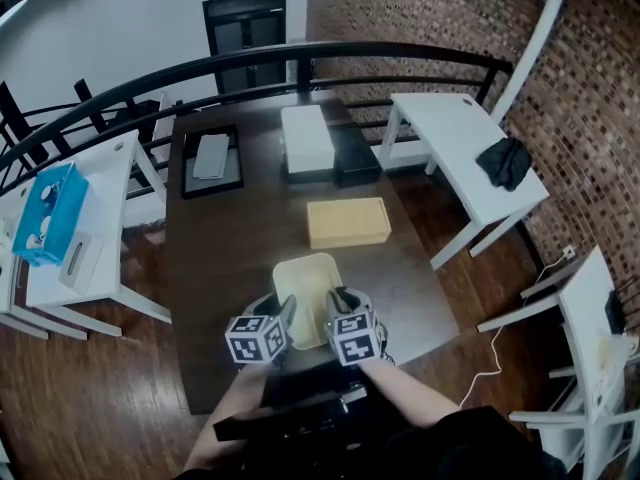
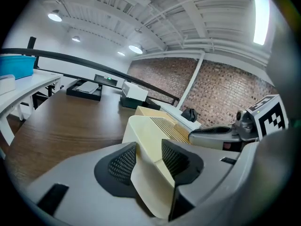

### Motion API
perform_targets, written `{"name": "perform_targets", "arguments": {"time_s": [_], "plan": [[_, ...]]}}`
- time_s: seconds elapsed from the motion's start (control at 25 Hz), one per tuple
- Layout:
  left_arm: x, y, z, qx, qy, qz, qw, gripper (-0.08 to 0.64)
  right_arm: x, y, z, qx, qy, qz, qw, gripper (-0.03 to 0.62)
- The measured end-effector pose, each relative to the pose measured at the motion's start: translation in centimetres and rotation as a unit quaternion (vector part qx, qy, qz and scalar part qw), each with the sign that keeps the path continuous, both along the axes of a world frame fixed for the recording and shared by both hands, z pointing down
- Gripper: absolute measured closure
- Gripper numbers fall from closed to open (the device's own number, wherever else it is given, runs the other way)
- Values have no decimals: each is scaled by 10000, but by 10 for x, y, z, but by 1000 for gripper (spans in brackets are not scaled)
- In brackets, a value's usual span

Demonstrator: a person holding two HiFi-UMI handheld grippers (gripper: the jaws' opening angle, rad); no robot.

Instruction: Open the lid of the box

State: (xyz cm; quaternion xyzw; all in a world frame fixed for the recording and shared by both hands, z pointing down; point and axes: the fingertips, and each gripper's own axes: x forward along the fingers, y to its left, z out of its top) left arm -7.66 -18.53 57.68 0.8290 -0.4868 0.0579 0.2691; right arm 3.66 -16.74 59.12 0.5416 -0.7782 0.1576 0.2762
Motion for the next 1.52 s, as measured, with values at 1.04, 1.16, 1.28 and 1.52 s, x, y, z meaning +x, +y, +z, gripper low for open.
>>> {"name": "perform_targets", "arguments": {"time_s": [1.04,1.16,1.28,1.52], "plan": [[8,-7,-1,-109,-381,23,9992,400,25,-10,-61,465,-1171,497,9908,577],[7,-6,-1,-142,-344,-39,9993,400,62,-20,-62,583,-1164,858,9878,577],[5,-5,-1,-172,-327,-114,9993,400,112,-30,-24,390,-759,1266,9883,577],[4,-2,-4,-166,-370,-204,9990,400,163,-22,64,-141,72,1411,9899,575]]}}
